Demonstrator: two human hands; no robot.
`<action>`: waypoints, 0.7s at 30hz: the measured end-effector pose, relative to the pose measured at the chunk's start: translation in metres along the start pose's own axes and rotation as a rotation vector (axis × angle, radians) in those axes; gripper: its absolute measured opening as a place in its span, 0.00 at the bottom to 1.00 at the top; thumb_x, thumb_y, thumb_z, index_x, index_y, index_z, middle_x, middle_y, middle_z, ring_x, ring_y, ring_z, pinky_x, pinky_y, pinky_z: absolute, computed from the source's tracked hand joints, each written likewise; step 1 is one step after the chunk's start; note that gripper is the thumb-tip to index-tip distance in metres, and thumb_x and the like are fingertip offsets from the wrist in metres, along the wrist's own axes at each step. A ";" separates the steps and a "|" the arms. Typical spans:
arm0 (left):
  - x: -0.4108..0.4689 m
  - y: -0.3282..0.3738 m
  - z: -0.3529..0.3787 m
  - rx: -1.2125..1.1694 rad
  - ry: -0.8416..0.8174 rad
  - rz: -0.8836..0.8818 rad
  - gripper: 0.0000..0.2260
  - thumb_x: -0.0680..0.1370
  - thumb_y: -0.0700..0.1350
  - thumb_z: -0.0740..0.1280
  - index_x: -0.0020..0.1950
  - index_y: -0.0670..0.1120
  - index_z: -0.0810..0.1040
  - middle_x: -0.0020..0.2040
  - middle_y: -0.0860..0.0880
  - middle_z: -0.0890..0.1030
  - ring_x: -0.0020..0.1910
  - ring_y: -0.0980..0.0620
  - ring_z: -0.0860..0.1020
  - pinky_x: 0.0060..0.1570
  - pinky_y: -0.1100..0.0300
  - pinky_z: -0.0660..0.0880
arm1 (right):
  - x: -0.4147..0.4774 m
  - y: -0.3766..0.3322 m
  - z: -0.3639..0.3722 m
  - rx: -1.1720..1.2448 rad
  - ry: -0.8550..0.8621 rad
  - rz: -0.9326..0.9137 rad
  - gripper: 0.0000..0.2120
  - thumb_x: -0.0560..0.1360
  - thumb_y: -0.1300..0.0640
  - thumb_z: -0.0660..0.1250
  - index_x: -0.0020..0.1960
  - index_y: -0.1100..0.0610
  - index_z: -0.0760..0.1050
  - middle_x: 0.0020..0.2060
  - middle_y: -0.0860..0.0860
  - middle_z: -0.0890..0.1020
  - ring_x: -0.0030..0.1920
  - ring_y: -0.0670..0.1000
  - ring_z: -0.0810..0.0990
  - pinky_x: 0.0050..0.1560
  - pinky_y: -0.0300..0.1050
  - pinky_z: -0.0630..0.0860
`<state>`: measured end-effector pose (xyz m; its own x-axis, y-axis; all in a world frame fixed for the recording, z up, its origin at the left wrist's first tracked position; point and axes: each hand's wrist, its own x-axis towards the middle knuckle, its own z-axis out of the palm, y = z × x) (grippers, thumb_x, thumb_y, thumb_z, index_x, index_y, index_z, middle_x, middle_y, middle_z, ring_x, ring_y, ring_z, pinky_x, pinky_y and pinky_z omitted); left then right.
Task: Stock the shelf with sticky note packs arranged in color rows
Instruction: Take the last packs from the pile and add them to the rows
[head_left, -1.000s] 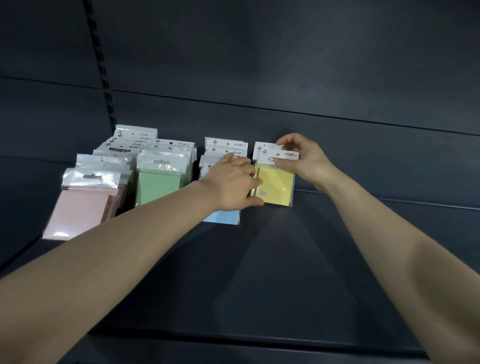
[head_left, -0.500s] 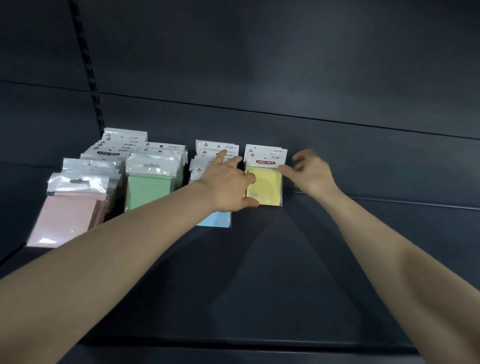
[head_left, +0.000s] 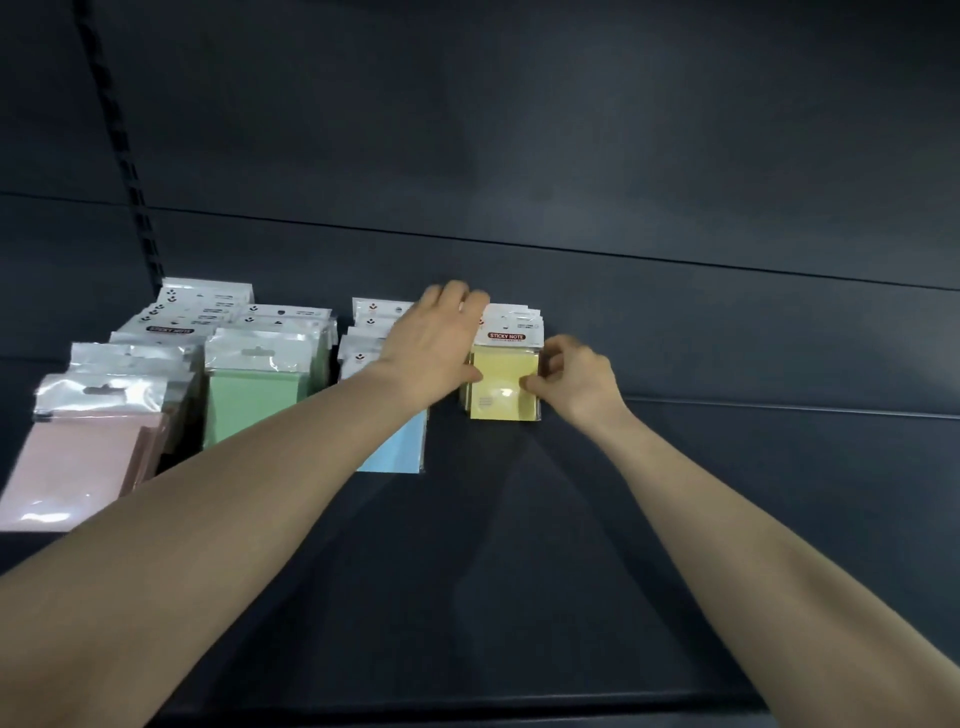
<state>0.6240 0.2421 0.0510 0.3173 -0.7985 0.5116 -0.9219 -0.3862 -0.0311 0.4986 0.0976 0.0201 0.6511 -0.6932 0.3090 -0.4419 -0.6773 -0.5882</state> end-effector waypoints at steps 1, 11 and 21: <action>0.005 0.000 0.000 0.009 -0.039 -0.012 0.42 0.66 0.53 0.78 0.74 0.45 0.60 0.66 0.45 0.67 0.64 0.44 0.67 0.59 0.51 0.71 | 0.001 0.000 0.000 0.003 -0.018 -0.012 0.23 0.67 0.51 0.76 0.58 0.54 0.73 0.45 0.48 0.80 0.49 0.53 0.79 0.50 0.46 0.76; 0.021 0.007 0.009 -0.072 -0.211 -0.015 0.48 0.62 0.44 0.82 0.74 0.45 0.58 0.64 0.44 0.61 0.56 0.43 0.74 0.56 0.53 0.74 | 0.001 0.001 0.013 0.039 -0.023 -0.104 0.31 0.66 0.58 0.78 0.61 0.55 0.63 0.51 0.51 0.80 0.49 0.54 0.79 0.50 0.52 0.77; 0.023 0.011 0.011 0.192 -0.092 0.026 0.38 0.64 0.46 0.80 0.69 0.49 0.64 0.66 0.47 0.63 0.52 0.42 0.73 0.43 0.50 0.76 | 0.007 0.002 0.018 0.003 0.074 -0.138 0.34 0.65 0.56 0.79 0.63 0.56 0.63 0.57 0.53 0.75 0.55 0.55 0.77 0.51 0.48 0.74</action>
<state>0.6237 0.2150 0.0529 0.3214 -0.8444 0.4286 -0.8735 -0.4391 -0.2103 0.5131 0.0957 0.0072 0.6581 -0.6101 0.4412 -0.3494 -0.7665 -0.5389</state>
